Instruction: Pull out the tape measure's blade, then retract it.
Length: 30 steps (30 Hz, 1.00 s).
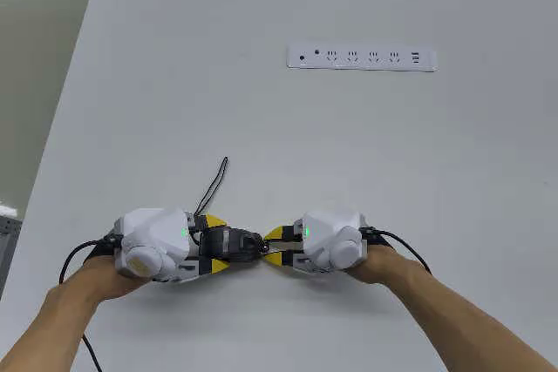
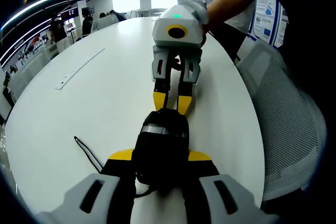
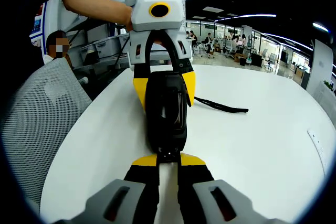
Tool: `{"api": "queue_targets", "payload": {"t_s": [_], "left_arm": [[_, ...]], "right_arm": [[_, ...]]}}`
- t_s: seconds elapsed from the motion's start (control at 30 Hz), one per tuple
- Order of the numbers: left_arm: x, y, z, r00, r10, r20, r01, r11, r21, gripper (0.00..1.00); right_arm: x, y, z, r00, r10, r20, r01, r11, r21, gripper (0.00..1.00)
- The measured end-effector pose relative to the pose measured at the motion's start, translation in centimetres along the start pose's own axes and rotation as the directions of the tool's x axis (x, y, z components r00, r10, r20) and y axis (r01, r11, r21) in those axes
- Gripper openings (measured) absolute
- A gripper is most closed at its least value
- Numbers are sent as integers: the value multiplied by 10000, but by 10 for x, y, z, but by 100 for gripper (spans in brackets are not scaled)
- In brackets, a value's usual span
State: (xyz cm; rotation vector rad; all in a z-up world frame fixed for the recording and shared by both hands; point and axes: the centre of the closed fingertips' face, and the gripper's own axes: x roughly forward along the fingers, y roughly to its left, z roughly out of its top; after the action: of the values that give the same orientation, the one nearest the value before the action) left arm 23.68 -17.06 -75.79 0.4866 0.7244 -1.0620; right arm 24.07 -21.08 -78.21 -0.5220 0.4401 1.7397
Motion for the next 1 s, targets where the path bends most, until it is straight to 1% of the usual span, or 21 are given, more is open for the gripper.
{"api": "queue_targets", "payload": {"t_s": [1.0], "left_arm": [[-2, -1, -1, 10000, -27, -59, 27, 10000, 8, 30]], "right_arm": [[-10, 1, -6, 10000, 19, -97, -19, 10000, 33, 10]]}}
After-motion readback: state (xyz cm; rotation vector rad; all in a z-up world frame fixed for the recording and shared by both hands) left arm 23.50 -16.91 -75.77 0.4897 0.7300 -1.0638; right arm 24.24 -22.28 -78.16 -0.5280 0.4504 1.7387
